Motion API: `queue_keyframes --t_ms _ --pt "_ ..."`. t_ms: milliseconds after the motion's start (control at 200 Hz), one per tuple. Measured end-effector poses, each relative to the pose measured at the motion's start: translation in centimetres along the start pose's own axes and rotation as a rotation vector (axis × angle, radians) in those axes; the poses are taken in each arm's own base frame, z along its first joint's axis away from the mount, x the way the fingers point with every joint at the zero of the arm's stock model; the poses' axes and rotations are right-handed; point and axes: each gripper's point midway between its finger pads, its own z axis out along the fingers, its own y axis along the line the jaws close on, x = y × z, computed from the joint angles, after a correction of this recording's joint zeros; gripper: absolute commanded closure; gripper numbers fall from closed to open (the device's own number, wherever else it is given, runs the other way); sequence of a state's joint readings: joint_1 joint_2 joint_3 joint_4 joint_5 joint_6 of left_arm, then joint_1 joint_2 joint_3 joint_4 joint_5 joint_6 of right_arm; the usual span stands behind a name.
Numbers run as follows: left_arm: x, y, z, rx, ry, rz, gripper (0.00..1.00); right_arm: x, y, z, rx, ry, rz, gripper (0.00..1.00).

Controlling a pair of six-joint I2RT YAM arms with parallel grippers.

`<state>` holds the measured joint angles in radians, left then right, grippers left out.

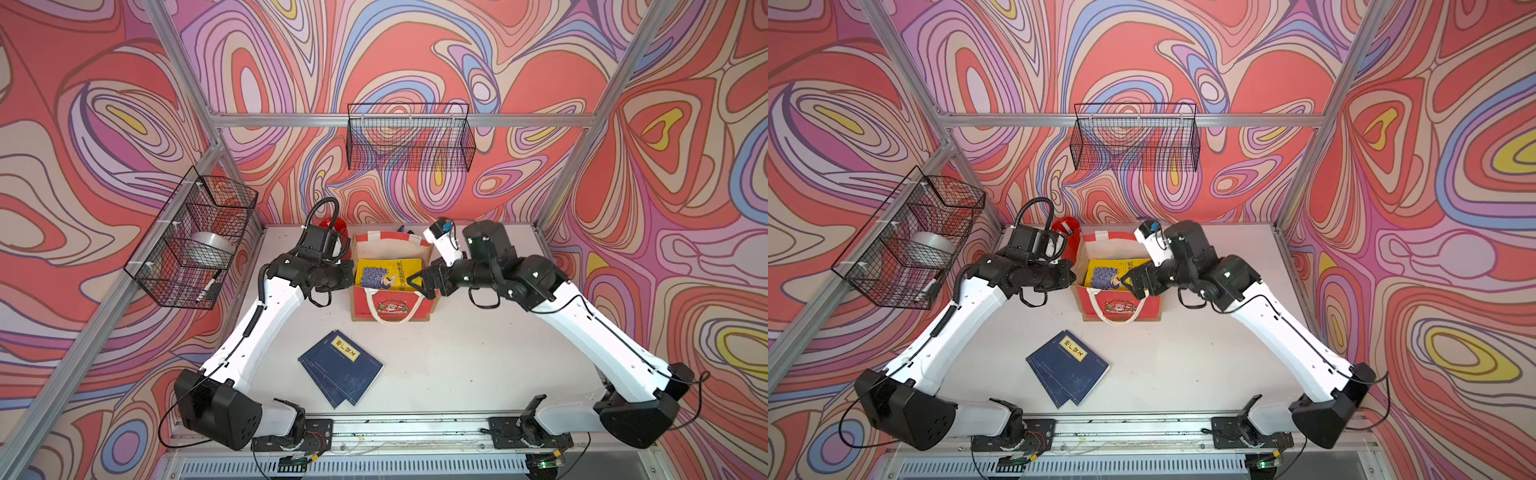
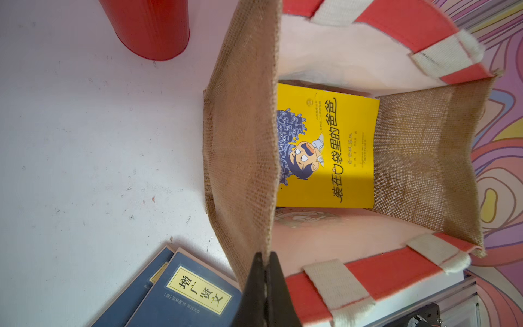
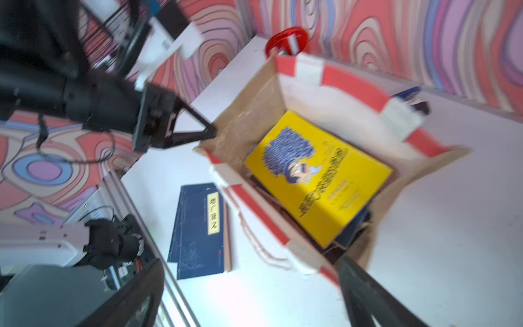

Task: Put the books into the canvas bag
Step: Place the book in the canvas bag, then pick up the books from the center of the board.

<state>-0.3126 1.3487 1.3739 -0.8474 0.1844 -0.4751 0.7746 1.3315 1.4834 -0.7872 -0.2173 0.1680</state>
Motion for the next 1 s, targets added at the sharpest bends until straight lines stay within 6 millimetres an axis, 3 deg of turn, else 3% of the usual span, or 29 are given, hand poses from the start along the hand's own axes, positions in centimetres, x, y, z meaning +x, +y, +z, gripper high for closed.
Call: queue_keyframes --t_ms 105,170,270,386,541,651,826,997 --pt "-1.1 1.9 -2.4 -0.005 -0.071 -0.059 0.37 6.0 4.2 2.6 -0.079 0.09 -0.021 0.03" --pt "-1.5 3.7 -4.1 -0.025 -0.123 -0.098 0.21 10.2 5.9 4.2 -0.097 0.15 -0.017 0.03" --pt "0.1 5.9 -4.9 -0.057 -0.13 -0.141 0.15 15.6 8.3 6.3 -0.126 0.221 -0.001 0.03" --pt "4.1 7.4 -2.4 -0.069 -0.018 -0.186 0.14 19.7 9.9 9.2 -0.153 0.265 0.06 0.03" --pt "10.4 9.9 2.3 -0.099 0.163 -0.299 0.13 22.3 10.7 13.4 -0.164 0.288 0.15 0.02" --pt "13.0 11.0 4.2 -0.117 0.221 -0.366 0.13 23.4 11.2 15.7 -0.181 0.302 0.206 0.02" --pt "12.6 11.5 6.2 -0.119 0.222 -0.4 0.11 25.7 10.7 18.4 -0.183 0.37 0.315 0.02" --pt "11.9 12.2 7.7 -0.126 0.215 -0.422 0.11 24.3 10.3 19.5 -0.226 0.353 0.417 0.02"
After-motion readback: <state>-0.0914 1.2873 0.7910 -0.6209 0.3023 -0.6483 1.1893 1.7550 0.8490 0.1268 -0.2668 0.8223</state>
